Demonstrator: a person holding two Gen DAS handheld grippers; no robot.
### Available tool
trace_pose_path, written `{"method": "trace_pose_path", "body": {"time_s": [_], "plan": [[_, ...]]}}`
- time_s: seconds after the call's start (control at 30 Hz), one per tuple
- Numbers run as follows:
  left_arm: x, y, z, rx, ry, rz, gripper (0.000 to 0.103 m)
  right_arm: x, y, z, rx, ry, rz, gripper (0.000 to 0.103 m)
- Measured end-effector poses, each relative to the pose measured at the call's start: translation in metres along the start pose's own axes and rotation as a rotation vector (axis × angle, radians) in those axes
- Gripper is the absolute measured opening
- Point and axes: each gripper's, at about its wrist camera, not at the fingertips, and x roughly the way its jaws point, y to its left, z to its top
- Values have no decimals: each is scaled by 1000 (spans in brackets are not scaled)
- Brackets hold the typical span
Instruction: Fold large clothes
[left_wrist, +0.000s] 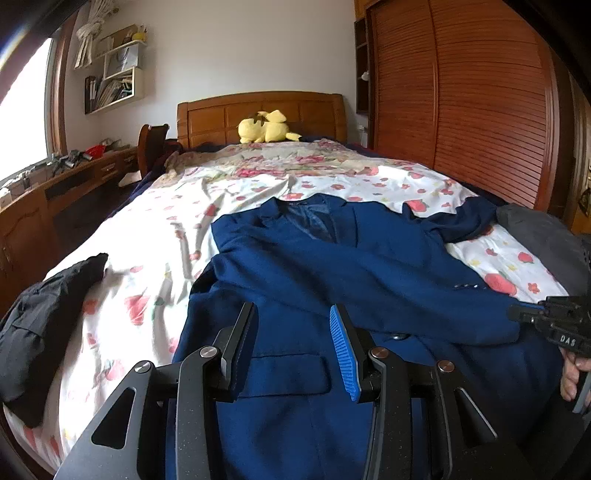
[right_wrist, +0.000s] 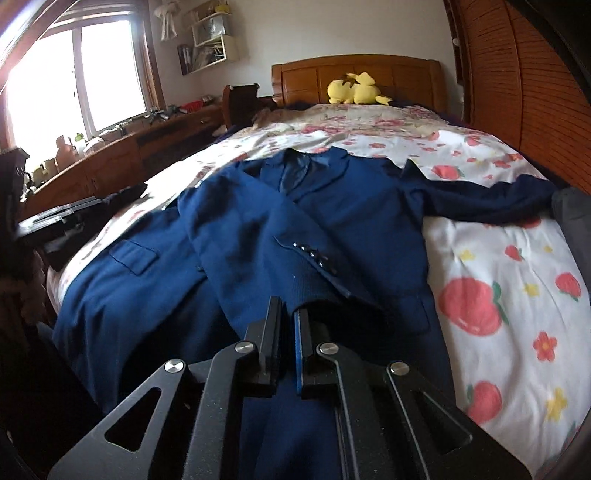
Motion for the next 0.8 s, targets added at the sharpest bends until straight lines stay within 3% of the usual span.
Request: {"method": "trace_pose_path", "body": {"time_s": [0.07,0.13,0.2,0.47,0.6,0.8], "plan": [[-2,-2,1,8,-6,-2,42,-5,-1,-4,-7,-2,-20,12],[-2,-6,2,12,-5,-11,42,-11,-3,-8,-16,-7,-40,32],[-2,-8,2,13,2,-19,42,-19,-7,-9,-23,-23,-42,38],[1,-18,5,19,30,-13,42,-14,-40,15,-23,-41,-48,39],[6,-24,8,17,26,-22,42,6,-58,26,9,-4,-24,39],[37,-33,17,43,30,-62,42,39,-52,26,-25,84,-12,39]]}}
